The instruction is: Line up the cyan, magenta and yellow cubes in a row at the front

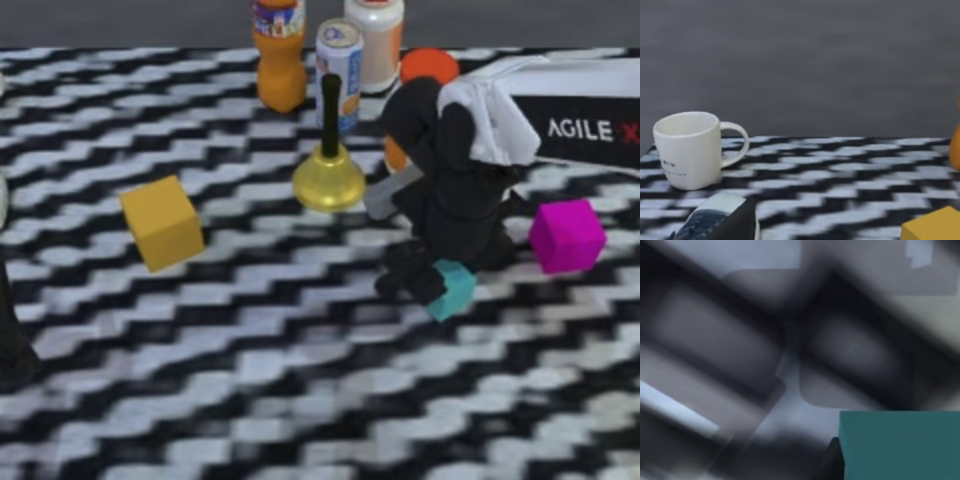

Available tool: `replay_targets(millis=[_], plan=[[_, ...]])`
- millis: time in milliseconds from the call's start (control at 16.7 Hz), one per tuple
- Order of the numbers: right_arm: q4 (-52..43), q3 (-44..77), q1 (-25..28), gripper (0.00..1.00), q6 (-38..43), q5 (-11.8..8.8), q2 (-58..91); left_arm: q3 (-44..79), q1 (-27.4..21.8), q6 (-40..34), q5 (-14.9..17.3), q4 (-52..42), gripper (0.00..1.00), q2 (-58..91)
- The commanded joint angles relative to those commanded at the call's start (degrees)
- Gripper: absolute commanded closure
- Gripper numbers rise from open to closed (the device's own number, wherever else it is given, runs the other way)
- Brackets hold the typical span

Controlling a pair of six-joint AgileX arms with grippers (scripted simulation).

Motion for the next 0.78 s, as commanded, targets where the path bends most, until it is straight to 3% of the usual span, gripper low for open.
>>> replay_targets(millis=[300,780], plan=[[-9.0,5.0,0.1,1.0,0.1,-0.1,-3.7,0.0,0.0,0.0,0.0,0.0,0.0,0.0],[-8.8,3.1,1.3,1.0,4.1,0.0,-5.5,0.0,0.0,0.0,0.0,0.0,0.0,0.0]])
